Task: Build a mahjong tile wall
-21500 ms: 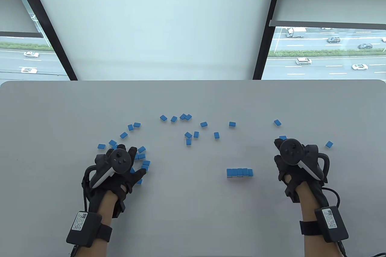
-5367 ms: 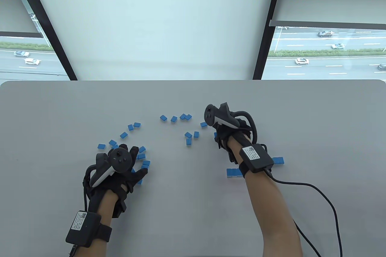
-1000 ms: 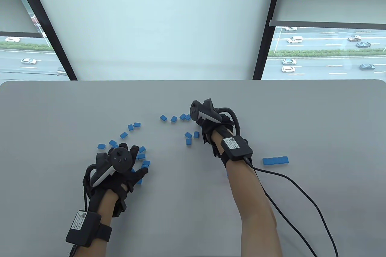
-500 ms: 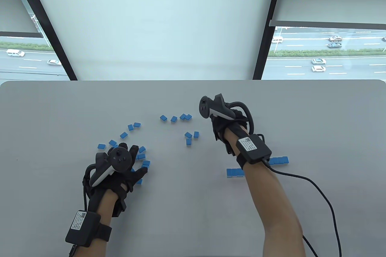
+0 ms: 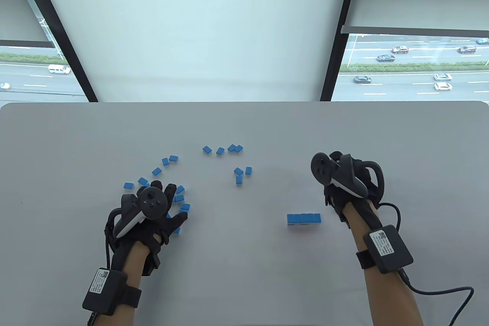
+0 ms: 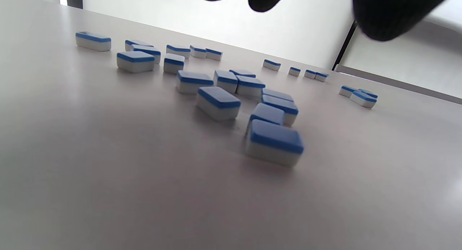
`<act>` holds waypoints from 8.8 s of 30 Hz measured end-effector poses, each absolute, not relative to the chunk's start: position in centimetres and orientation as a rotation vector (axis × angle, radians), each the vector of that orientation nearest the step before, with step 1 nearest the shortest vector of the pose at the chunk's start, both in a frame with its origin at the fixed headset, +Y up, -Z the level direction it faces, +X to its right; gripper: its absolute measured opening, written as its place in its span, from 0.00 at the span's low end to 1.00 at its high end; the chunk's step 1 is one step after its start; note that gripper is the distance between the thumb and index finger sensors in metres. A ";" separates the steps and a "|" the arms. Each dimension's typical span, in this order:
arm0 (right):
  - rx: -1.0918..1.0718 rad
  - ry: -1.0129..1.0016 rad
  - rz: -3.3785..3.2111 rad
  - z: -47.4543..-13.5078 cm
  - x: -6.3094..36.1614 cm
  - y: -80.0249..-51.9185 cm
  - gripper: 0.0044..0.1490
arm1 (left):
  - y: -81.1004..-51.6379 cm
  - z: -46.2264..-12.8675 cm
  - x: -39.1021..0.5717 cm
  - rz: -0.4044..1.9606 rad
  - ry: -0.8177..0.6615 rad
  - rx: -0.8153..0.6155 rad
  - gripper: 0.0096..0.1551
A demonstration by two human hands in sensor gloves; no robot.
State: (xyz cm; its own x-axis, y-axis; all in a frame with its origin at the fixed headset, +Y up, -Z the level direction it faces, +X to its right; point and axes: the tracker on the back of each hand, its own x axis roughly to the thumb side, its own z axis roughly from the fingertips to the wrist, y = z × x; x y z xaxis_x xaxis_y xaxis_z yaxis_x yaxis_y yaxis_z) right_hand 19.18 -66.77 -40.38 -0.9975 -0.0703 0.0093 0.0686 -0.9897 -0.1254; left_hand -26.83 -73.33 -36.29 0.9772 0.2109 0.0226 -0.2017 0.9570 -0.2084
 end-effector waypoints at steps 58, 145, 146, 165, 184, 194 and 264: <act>-0.200 -0.247 -3.033 -48.6 3.9 -67.8 0.43 | -73.8 -36.5 -26.8 0.211 -0.049 -0.223 0.53; 0.143 -0.148 -3.162 -38.8 24.7 -73.8 0.35 | -74.3 -36.2 -27.1 0.208 -0.024 -0.251 0.53; 0.134 -0.151 -3.153 -38.8 24.5 -73.9 0.35 | -74.3 -36.2 -27.0 0.207 -0.024 -0.252 0.53; 0.131 -0.098 -3.132 -38.4 24.0 -73.4 0.38 | -74.2 -36.2 -27.0 0.214 -0.028 -0.242 0.53; -0.176 -0.031 -3.124 -42.9 11.4 -67.0 0.43 | -74.1 -36.6 -27.0 0.207 -0.035 -0.235 0.53; -0.356 -0.343 -2.987 -47.5 -0.4 -71.8 0.43 | -74.1 -36.6 -27.0 0.212 -0.037 -0.238 0.53; 0.214 -0.195 -3.047 -39.7 25.8 -73.4 0.35 | -74.7 -36.5 -27.3 0.198 -0.004 -0.267 0.53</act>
